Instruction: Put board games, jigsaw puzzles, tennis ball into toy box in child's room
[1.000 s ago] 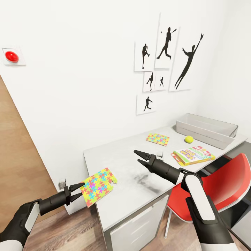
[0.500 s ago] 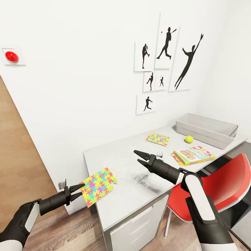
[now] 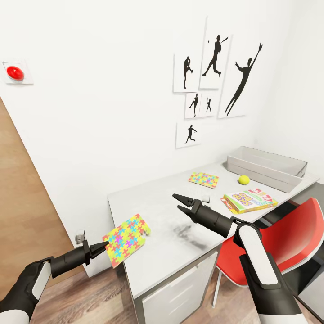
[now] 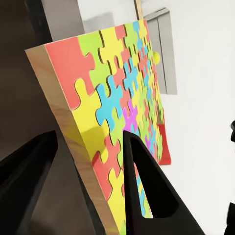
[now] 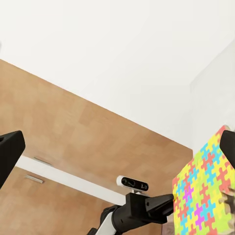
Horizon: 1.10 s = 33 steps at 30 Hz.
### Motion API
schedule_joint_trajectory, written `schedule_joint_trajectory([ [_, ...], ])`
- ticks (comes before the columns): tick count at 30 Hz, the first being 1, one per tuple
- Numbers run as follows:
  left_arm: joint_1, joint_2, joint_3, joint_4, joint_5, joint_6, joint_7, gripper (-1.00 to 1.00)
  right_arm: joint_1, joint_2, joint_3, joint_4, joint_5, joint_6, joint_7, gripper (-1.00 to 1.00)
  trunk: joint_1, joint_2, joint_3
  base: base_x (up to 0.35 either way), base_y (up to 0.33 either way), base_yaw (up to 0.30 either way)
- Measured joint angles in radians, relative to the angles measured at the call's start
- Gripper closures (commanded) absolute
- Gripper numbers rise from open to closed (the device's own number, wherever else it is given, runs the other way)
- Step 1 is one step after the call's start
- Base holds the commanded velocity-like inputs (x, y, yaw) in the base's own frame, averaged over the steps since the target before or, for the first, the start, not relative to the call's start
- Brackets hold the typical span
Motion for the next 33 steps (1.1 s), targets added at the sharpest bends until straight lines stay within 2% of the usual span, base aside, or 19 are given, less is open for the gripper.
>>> schedule_joint_trajectory([
  [17, 0.000, 0.000, 0.000, 0.000, -0.003, -0.004, -0.003, 1.00, 0.000, 0.000, 0.000, 0.000, 0.000, 0.000, 0.000, -1.00, 0.000, 0.000, 0.000, 0.000, 0.000, 0.000],
  [33, 0.000, 0.000, -0.001, 0.000, -0.009, -0.008, -0.003, 1.00, 0.000, 0.000, 0.001, 0.000, 0.000, -0.001, 0.001, -1.00, -0.061, 0.112, 0.050, 0.000, 0.000, 0.000],
])
